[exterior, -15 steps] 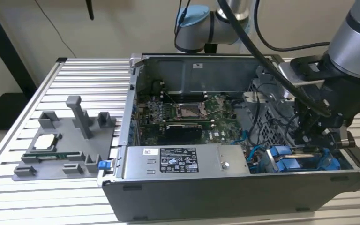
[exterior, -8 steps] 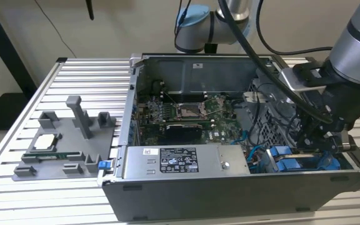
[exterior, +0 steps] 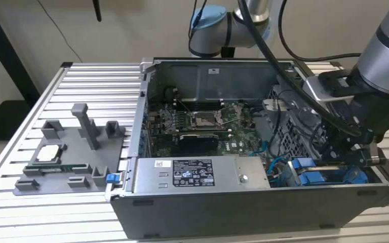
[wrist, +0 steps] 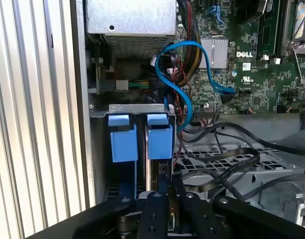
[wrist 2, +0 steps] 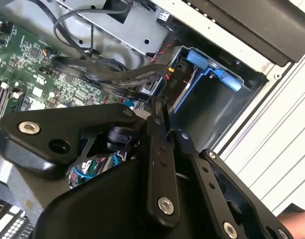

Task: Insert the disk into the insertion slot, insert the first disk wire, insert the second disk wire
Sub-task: 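Insert the second disk wire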

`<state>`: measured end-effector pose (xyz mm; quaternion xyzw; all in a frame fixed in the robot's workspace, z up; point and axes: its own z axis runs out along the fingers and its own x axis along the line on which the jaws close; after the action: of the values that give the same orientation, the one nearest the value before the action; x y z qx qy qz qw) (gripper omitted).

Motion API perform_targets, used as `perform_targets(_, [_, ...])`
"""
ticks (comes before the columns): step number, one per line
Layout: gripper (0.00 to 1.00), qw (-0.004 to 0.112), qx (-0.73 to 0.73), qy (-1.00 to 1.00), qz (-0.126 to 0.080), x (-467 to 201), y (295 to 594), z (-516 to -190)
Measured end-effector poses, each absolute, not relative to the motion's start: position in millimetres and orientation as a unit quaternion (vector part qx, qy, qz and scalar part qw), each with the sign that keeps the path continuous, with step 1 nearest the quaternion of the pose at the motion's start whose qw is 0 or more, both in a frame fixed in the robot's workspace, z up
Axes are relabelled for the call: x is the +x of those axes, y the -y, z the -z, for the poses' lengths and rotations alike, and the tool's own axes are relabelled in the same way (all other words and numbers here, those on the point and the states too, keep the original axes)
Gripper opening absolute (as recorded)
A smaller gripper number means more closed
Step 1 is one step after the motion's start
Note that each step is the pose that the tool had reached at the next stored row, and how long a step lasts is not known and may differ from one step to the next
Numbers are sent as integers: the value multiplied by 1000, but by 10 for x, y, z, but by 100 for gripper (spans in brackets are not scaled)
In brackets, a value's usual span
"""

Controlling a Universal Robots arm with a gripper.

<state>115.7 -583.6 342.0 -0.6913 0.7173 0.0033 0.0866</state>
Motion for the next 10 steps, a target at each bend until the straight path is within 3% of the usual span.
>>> perform_targets(10, [0,86,-691,-718,-3,1165,5835,-3343])
